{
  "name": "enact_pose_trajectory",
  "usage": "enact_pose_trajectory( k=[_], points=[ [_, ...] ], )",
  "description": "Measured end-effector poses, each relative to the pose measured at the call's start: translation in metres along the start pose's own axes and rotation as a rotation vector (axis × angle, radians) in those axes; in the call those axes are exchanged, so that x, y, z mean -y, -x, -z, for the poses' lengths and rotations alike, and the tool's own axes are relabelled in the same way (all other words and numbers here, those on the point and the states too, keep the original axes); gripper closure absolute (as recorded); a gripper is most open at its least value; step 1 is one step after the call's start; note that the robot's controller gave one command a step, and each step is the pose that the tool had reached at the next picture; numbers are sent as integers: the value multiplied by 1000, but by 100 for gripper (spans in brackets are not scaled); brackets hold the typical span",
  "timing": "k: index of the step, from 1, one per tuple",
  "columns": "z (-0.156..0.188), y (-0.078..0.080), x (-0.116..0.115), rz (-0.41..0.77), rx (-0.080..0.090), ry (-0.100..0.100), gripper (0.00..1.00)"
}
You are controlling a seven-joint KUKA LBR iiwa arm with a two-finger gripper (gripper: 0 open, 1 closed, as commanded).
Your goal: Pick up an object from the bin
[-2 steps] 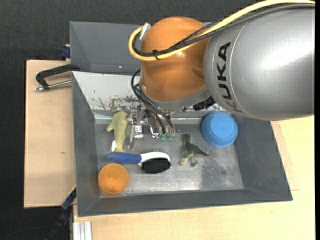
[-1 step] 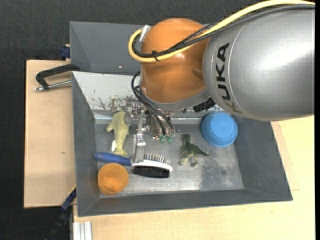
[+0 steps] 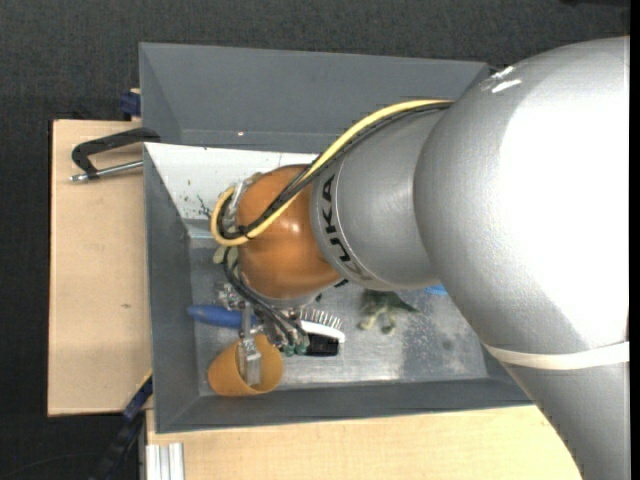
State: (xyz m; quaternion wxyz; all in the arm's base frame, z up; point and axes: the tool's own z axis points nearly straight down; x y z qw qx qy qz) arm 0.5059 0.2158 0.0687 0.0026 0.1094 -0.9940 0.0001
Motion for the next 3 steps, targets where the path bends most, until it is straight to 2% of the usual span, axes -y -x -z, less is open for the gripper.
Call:
enact_pose_trajectory(
  k=[1,2,3],
  points=[
    [4,2,0,-1,6,2,100],
    [107,17,17,11,18,2,100],
    [157,21,18,28,16,2,100]
  ],
)
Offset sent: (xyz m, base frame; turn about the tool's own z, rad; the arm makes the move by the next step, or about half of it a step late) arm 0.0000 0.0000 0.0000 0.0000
